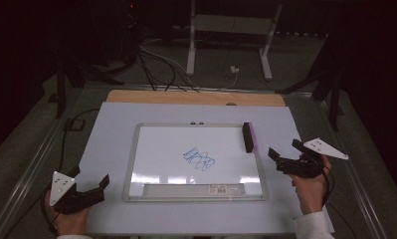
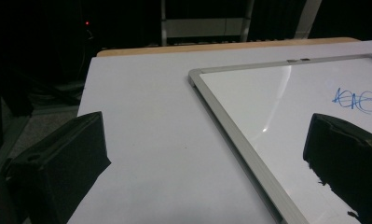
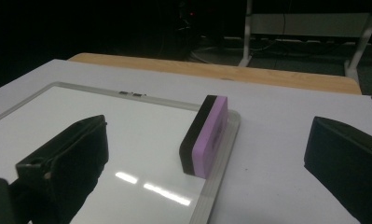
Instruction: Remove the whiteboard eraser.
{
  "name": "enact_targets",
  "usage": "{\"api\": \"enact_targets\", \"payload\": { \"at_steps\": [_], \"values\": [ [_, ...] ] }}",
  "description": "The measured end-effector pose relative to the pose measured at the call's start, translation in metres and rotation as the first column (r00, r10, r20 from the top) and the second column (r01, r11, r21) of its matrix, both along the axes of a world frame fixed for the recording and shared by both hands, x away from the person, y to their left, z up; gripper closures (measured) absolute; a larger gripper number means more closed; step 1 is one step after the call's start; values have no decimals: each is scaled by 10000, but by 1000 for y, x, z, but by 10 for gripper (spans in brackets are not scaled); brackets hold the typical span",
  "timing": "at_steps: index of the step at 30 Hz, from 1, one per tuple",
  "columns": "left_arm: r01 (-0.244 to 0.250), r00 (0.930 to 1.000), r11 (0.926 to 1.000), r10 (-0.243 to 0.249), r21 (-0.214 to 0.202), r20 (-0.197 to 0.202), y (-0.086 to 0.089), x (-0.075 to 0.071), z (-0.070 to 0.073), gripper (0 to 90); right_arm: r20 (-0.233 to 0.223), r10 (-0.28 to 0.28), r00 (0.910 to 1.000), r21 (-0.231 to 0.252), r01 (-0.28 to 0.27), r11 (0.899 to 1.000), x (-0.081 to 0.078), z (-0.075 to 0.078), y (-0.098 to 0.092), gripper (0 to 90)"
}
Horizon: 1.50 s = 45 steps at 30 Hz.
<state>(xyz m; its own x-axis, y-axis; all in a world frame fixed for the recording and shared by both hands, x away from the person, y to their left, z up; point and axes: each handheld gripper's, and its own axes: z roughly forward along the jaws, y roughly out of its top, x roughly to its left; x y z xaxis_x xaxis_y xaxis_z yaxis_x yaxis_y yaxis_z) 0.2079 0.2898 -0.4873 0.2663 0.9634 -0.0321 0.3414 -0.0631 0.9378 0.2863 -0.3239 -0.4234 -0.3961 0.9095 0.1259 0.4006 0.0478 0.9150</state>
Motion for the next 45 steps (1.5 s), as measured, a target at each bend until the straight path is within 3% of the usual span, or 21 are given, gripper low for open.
{"api": "enact_targets", "payload": {
  "at_steps": [17, 27, 35, 42, 45],
  "values": [
    [-110, 9999, 9999, 110, -31, -103, 0, 0, -1, 5, -112, 46, 9999, -278, -49, 9996, 25, 0, 9, 0],
    [-106, 9999, 9999, 106, -35, -132, 1, 0, -2, 5, -197, 188, 9996, -545, -198, 9983, 49, -2, 23, 1],
    [-105, 9998, 9999, 104, -63, -169, 1, 1, -3, 5, -838, 129, 9964, -394, -162, 9991, 69, -15, 25, 1],
    [-79, 9998, 10000, 78, -42, -195, 0, 1, -3, 5, -1923, 81, 9813, 213, -40, 9998, 88, -28, 18, 71],
    [-71, 9998, 10000, 70, -36, -208, 0, 1, -3, 5, -2172, 72, 9761, 210, -27, 9998, 93, -31, 19, 86]
  ]
}}
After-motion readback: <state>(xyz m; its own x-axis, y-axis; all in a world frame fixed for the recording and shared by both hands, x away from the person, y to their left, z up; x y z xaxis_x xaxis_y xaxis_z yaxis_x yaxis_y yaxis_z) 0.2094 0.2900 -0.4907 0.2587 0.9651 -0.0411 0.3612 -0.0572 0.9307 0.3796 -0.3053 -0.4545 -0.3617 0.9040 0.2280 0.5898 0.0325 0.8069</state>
